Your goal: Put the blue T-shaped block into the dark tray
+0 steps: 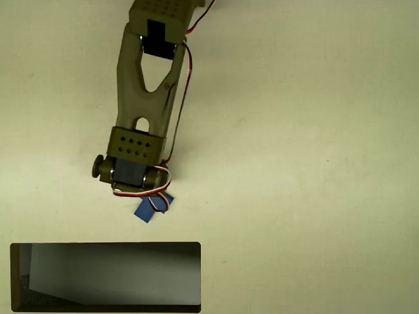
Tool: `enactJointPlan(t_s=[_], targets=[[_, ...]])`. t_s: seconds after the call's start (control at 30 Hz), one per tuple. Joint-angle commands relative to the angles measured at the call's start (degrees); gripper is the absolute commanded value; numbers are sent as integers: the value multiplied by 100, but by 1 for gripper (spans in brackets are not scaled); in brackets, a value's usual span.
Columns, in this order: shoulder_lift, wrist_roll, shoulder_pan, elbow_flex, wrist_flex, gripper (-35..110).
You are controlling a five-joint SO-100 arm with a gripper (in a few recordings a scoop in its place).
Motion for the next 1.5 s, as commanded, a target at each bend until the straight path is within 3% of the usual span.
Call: enactJointPlan(t_s=[0.0, 0.83, 0.93, 1.07, 1.13, 1.47], targets=[[35, 0, -62, -158, -141, 0], [-694, 501, -431, -589, -2531, 0], [-914, 659, -439, -686, -3507, 0], [-1688, 1090, -519, -905, -7128, 0], [-2303, 1187, -589, -1600, -8051, 0], [-4078, 457, -967, -2689, -9413, 0]])
